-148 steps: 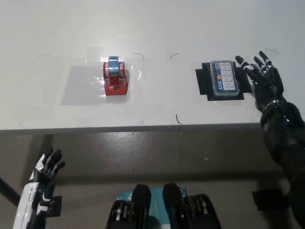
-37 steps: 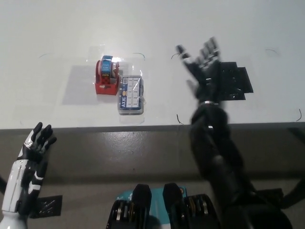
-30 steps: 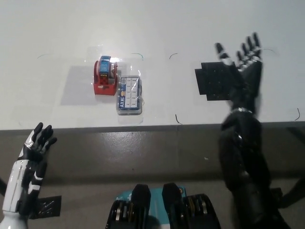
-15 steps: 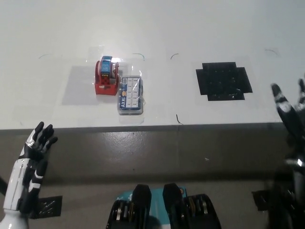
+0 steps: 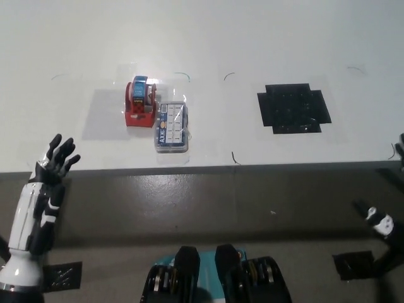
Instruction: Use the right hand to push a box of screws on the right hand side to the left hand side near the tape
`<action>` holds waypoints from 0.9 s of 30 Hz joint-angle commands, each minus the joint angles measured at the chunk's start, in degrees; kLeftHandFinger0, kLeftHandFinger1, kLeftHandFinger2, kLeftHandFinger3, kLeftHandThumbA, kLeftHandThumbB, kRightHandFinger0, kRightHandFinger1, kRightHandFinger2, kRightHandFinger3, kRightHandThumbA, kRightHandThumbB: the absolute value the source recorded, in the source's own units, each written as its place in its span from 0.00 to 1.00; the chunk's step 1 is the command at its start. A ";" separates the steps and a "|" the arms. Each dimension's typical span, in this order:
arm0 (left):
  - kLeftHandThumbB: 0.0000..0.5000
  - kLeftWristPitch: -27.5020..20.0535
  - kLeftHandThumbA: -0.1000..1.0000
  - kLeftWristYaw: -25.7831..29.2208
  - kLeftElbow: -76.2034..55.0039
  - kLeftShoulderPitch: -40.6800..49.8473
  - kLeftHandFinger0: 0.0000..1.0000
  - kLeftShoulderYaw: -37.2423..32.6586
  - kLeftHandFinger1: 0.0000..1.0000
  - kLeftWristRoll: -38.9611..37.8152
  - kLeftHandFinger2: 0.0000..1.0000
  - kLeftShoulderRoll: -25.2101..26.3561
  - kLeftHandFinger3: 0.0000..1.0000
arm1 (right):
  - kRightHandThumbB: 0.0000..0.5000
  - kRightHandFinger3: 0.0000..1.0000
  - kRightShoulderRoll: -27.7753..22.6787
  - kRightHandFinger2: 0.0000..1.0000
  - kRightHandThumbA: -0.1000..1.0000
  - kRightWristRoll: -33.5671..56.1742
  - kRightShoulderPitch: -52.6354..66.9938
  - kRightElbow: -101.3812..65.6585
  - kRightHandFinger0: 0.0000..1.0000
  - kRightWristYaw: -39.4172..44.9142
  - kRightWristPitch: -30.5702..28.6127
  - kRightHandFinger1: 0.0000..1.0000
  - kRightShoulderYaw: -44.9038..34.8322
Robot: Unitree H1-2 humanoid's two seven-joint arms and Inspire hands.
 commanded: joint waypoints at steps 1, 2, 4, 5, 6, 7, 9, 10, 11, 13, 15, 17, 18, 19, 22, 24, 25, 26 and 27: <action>0.25 0.30 0.84 0.02 -1.20 -0.71 1.00 0.39 1.00 0.53 1.00 0.95 1.00 | 0.56 1.00 -1.05 1.00 0.99 -1.02 0.57 0.76 1.00 4.11 0.54 1.00 1.21; 0.24 0.24 0.84 -0.14 -0.80 -1.18 1.00 0.44 1.00 0.57 1.00 1.28 1.00 | 0.55 1.00 -1.03 1.00 1.00 -1.98 0.33 2.10 1.00 4.38 0.22 1.00 1.52; 0.26 0.76 0.85 0.05 -0.79 -1.02 1.00 0.60 1.00 1.16 1.00 1.45 1.00 | 0.54 1.00 -0.79 1.00 1.00 -2.43 0.67 3.21 1.00 4.79 0.21 1.00 1.91; 0.25 0.44 0.85 0.10 -0.44 -0.91 1.00 0.65 1.00 1.20 1.00 1.38 1.00 | 0.49 1.00 -0.96 1.00 1.00 -1.50 0.94 4.40 1.00 5.72 -0.01 1.00 2.31; 0.26 0.84 0.86 0.19 -0.41 -0.84 1.00 0.61 1.00 1.25 1.00 1.21 1.00 | 0.46 1.00 -1.05 1.00 0.97 -0.58 0.92 5.37 1.00 6.38 -0.28 1.00 2.45; 0.28 0.86 0.86 0.22 -0.23 -0.85 1.00 0.67 1.00 1.36 1.00 1.20 1.00 | 0.40 1.00 -1.11 1.00 0.95 -0.20 0.74 6.47 1.00 7.04 -0.37 1.00 2.72; 0.27 0.71 0.87 0.44 0.16 -0.76 1.00 0.79 1.00 1.95 1.00 1.10 1.00 | 0.40 1.00 -1.21 1.00 0.94 0.31 0.54 8.02 1.00 7.92 0.44 1.00 2.97; 0.26 0.25 0.87 0.51 0.65 -0.82 1.00 0.91 1.00 2.25 1.00 1.13 1.00 | 0.43 1.00 -1.03 1.00 0.93 0.92 -0.04 9.54 1.00 8.40 0.98 1.00 3.01; 0.25 -0.02 0.87 0.44 0.90 -0.84 1.00 0.95 1.00 2.22 1.00 1.17 1.00 | 0.46 1.00 -0.82 1.00 0.93 1.05 -0.37 10.20 1.00 8.47 1.35 1.00 2.95; 0.25 -0.30 0.87 0.27 1.26 -0.65 1.00 1.02 1.00 1.77 1.00 1.18 1.00 | 0.51 1.00 -0.37 1.00 0.93 0.97 -1.07 11.28 1.00 8.52 1.91 1.00 2.81; 0.28 -0.37 0.87 0.22 1.28 0.40 1.00 1.16 1.00 1.80 1.00 1.24 1.00 | 0.52 1.00 0.16 1.00 0.93 0.93 -1.25 12.17 1.00 8.72 1.87 1.00 2.76; 0.27 -0.83 0.87 -0.13 1.60 1.29 1.00 0.98 1.00 1.63 1.00 1.23 1.00 | 0.52 1.00 0.40 1.00 0.92 1.00 -0.96 12.35 1.00 8.90 1.56 1.00 2.59; 0.24 -1.49 0.86 -0.30 2.13 1.79 1.00 0.86 1.00 1.74 1.00 1.27 1.00 | 0.51 1.00 0.42 1.00 0.92 0.98 -0.78 12.56 1.00 9.03 1.35 1.00 2.52; 0.23 -1.67 0.85 -0.32 2.15 2.74 1.00 0.74 1.00 1.91 1.00 1.09 1.00 | 0.51 1.00 0.36 1.00 0.92 0.90 -0.27 12.67 1.00 9.24 1.11 1.00 2.45; 0.21 -2.26 0.84 0.03 2.57 4.04 1.00 0.53 1.00 2.85 1.00 0.62 1.00 | 0.54 1.00 0.25 1.00 0.94 0.67 0.14 13.12 1.00 9.46 1.70 1.00 2.13; 0.22 -2.84 0.85 -0.09 3.08 4.66 1.00 0.34 1.00 2.99 1.00 0.54 1.00 | 0.52 1.00 0.17 1.00 0.95 -0.16 0.19 13.54 1.00 9.47 1.62 1.00 2.19; 0.21 -3.29 0.85 -0.23 3.65 4.96 1.00 0.18 1.00 2.96 1.00 0.49 1.00 | 0.51 1.00 0.06 1.00 0.95 -0.22 0.09 14.33 1.00 9.79 1.06 1.00 2.24; 0.22 -3.40 0.85 -0.21 3.92 5.19 1.00 0.15 1.00 3.02 1.00 0.46 1.00 | 0.51 1.00 0.05 1.00 0.94 -0.19 0.09 14.60 1.00 9.96 0.91 1.00 2.26; 0.24 -3.29 0.86 -0.10 4.22 5.36 1.00 0.11 1.00 3.23 1.00 0.39 1.00 | 0.51 1.00 0.03 1.00 0.94 -0.27 0.09 14.92 1.00 10.09 0.65 1.00 2.26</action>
